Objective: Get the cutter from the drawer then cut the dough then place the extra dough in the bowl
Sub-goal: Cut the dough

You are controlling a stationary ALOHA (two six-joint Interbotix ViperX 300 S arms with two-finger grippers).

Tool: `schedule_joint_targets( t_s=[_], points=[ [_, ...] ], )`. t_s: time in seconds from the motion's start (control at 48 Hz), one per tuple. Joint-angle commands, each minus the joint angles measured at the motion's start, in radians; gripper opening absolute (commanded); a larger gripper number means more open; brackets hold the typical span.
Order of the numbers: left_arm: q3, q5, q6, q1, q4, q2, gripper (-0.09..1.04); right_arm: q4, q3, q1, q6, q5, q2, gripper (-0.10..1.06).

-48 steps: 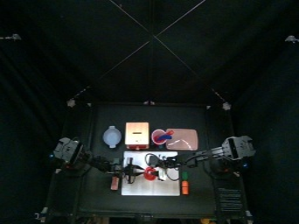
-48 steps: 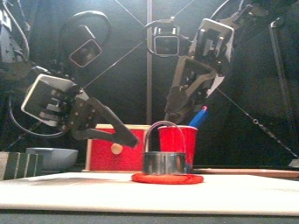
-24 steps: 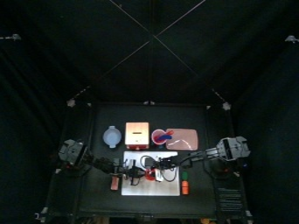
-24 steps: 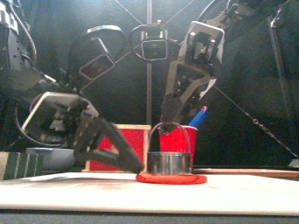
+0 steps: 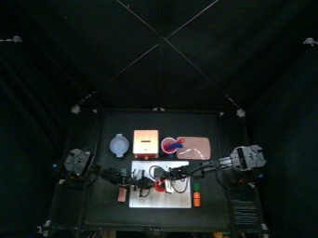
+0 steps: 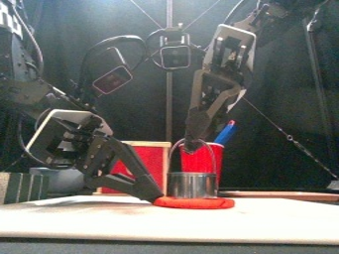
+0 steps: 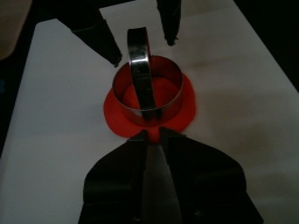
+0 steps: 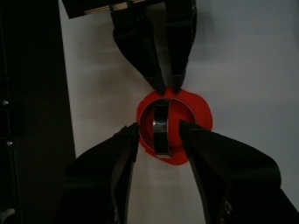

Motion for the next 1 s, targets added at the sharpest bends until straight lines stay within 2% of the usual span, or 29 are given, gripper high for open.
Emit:
schedule_joint_targets(
  t_s=[0.021,0.146,0.354,0.479,0.708,0.875,1.0],
  points=[
    [-0.011,-0.002,0.000,0.008,-0.002,-0.020,0.63,-0.002,-0.025,0.002,-0.002,-0.003,-0.017,0.78],
    [-0.011,-0.002,-0.002,0.011,-0.002,-0.018,0.63,-0.002,-0.025,0.002,-0.002,-0.003,-0.015,0.76],
    [-0.009,-0.002,-0.002,0.011,-0.005,-0.017,0.63,-0.008,-0.029,0.002,-0.003,0.002,-0.014,0.53],
    [-0.011,-0.002,-0.002,0.011,-0.005,-0.017,0.63,-0.008,-0.041,0.002,-0.003,0.018,-0.018,0.45],
    [-0.011,0.014,-0.003,0.011,-0.005,-0.014,0.63,-0.040,-0.066,-0.005,-0.003,0.092,-0.084,0.43],
    [-0.011,0.023,-0.005,0.011,-0.005,-0.014,0.63,-0.077,-0.040,-0.043,-0.003,0.115,-0.193,0.43],
    [-0.014,0.023,-0.006,0.011,-0.005,-0.014,0.63,-0.081,0.003,-0.067,-0.003,0.117,-0.264,0.43]
  ],
)
